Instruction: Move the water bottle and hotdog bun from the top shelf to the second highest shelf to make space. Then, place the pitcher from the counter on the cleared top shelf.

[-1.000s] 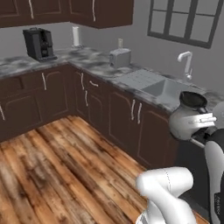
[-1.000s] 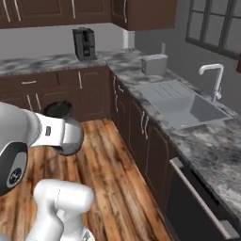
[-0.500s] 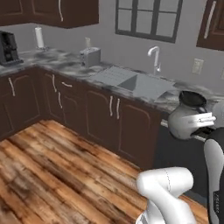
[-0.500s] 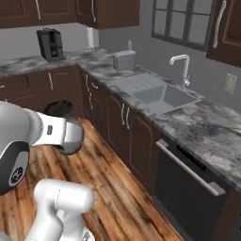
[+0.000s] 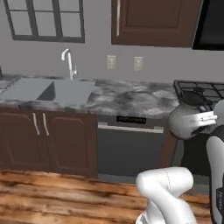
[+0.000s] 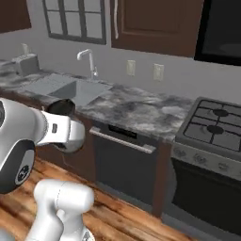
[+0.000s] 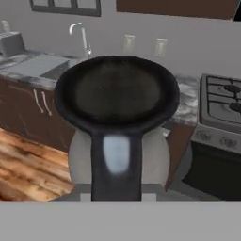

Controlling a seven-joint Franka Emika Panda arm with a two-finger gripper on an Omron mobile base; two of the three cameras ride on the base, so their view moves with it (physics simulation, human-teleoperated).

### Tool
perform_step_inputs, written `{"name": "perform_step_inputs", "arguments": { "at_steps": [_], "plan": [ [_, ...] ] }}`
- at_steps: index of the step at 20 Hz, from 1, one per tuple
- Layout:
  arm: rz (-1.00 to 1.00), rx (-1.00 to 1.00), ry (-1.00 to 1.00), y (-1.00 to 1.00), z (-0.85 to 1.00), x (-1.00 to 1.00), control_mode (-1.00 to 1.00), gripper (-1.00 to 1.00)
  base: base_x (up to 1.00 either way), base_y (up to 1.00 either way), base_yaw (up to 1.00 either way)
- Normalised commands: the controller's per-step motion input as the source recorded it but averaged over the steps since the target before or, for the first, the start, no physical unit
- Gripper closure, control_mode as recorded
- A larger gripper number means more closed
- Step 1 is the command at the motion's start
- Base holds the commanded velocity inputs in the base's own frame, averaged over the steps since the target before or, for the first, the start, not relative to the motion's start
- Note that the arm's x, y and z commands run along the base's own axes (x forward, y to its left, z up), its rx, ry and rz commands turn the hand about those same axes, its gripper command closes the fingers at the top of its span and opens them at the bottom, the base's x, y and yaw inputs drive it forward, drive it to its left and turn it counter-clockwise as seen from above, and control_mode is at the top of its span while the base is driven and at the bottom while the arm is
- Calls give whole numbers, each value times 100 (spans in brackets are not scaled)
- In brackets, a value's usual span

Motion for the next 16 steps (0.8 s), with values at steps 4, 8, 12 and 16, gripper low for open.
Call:
{"name": "perform_step_inputs", "arguments": {
  "at_steps": [4,8,12,16],
  "plan": [
    [0,0,0,0,0,0,100,100,-27,6,-89],
    [0,0,0,0,0,0,100,100,-28,6,-88],
    [0,0,0,0,0,0,100,100,-8,6,-87],
    [0,0,0,0,0,0,100,100,0,1,-82]
  ]
}}
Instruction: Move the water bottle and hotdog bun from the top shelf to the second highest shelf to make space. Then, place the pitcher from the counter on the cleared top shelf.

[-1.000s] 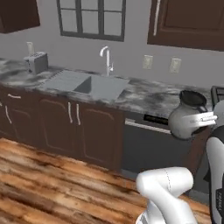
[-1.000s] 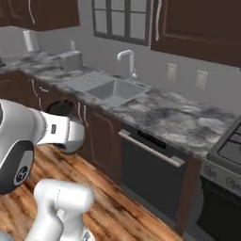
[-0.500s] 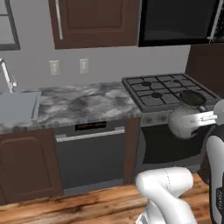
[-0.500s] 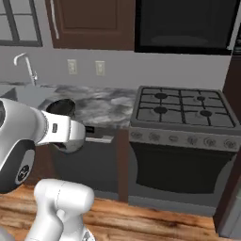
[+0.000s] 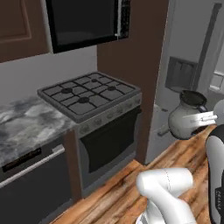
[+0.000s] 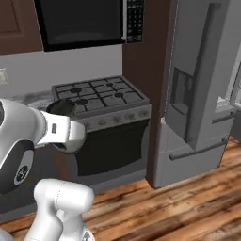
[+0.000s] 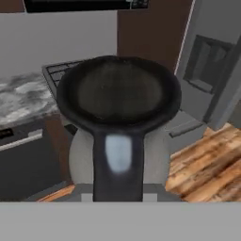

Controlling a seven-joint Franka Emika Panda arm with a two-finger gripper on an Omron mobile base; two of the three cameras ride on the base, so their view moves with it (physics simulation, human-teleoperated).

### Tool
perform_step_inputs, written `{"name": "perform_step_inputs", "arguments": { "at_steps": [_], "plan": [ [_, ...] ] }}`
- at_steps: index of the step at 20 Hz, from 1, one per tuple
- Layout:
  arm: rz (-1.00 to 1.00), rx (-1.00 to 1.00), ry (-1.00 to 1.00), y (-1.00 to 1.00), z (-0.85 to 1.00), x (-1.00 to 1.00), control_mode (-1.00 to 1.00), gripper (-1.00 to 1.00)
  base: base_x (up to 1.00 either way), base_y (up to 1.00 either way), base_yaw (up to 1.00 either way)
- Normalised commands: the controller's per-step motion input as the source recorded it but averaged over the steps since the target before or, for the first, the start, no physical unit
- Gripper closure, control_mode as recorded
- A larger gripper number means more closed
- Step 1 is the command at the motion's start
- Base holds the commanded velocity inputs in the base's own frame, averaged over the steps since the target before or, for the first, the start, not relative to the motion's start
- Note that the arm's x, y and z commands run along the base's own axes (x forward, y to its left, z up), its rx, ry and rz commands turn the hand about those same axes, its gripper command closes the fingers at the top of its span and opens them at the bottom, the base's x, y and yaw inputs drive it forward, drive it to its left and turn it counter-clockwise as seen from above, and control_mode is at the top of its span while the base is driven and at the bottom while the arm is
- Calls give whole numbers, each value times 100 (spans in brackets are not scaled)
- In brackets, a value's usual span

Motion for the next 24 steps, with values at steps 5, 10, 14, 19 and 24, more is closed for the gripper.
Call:
{"name": "perform_step_inputs", "arguments": {
  "at_steps": [5,10,14,19,24],
  "plan": [
    [0,0,0,0,0,0,100,100,15,0,-72],
    [0,0,0,0,0,0,100,100,46,-5,-56],
    [0,0,0,0,0,0,100,100,57,-24,-44],
    [0,0,0,0,0,0,100,100,73,-36,-19],
    [0,0,0,0,0,0,100,100,76,-51,4]
  ]
}}
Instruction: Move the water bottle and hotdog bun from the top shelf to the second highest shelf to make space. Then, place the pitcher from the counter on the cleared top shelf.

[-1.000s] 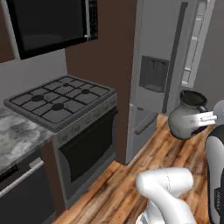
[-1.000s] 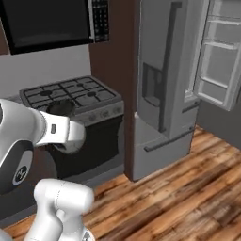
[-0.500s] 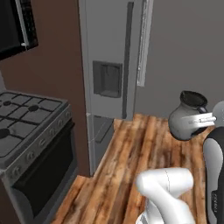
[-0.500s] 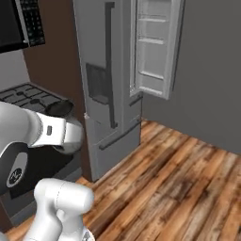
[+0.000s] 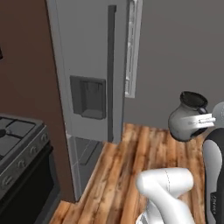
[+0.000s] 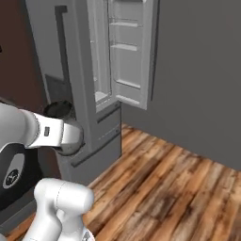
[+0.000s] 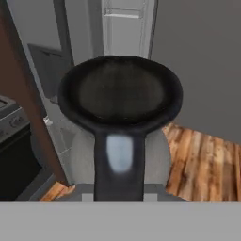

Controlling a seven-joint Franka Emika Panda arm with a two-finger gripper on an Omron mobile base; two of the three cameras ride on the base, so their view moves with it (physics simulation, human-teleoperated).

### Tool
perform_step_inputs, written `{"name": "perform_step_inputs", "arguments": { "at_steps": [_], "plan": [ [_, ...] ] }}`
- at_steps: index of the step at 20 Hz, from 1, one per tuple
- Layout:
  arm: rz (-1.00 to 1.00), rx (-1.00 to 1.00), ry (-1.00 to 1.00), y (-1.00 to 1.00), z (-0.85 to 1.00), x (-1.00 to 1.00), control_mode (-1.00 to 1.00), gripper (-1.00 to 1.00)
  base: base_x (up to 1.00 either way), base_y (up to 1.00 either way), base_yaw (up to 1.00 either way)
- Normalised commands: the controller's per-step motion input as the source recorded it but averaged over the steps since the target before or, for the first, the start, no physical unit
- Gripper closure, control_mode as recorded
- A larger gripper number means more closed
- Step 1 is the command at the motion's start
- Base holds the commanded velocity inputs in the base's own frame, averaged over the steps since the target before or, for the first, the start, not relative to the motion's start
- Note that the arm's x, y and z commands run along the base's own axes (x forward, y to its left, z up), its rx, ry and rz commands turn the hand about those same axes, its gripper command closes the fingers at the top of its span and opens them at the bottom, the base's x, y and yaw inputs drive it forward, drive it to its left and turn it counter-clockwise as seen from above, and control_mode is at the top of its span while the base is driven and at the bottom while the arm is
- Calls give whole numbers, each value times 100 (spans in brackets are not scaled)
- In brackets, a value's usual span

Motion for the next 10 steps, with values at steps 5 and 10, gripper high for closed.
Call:
{"name": "perform_step_inputs", "arguments": {
  "at_steps": [5,10],
  "plan": [
    [0,0,0,0,0,0,100,100,64,-73,20],
    [0,0,0,0,0,0,100,100,52,-72,33]
  ]
}}
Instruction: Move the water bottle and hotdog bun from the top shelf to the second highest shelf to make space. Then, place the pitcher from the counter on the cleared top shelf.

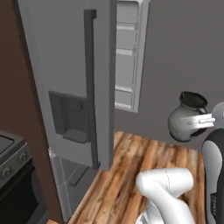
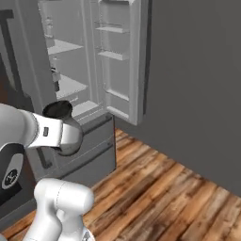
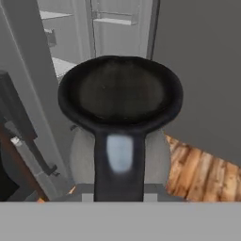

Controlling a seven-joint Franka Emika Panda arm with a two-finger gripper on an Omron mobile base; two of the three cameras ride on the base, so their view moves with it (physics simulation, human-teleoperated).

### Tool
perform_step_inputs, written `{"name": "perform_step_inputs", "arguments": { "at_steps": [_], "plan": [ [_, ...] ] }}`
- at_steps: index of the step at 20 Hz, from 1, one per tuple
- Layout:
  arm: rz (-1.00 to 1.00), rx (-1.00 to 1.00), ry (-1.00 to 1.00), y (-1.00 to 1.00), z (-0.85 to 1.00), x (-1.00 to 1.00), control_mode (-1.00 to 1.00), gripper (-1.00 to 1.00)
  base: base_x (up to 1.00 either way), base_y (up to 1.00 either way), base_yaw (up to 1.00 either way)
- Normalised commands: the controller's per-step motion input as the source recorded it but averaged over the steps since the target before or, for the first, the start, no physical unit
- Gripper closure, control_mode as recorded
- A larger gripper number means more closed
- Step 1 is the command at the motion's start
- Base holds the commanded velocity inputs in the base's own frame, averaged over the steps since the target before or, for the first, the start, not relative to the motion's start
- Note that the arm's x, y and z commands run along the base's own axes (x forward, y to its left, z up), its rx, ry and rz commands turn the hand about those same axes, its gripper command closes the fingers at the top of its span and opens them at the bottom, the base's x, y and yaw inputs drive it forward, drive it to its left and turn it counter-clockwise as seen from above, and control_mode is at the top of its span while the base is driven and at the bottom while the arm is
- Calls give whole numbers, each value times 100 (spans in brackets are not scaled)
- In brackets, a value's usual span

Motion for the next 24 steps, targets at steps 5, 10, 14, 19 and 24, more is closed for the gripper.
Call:
{"name": "perform_step_inputs", "arguments": {
  "at_steps": [5,10,14,19,24],
  "plan": [
    [0,0,0,0,0,0,100,100,49,-60,47],
    [0,0,0,0,0,0,100,100,45,-54,53],
    [0,0,0,0,0,0,100,100,45,-66,54],
    [0,0,0,0,0,0,100,100,37,-73,53],
    [0,0,0,0,0,0,100,100,42,-40,43]
  ]
}}
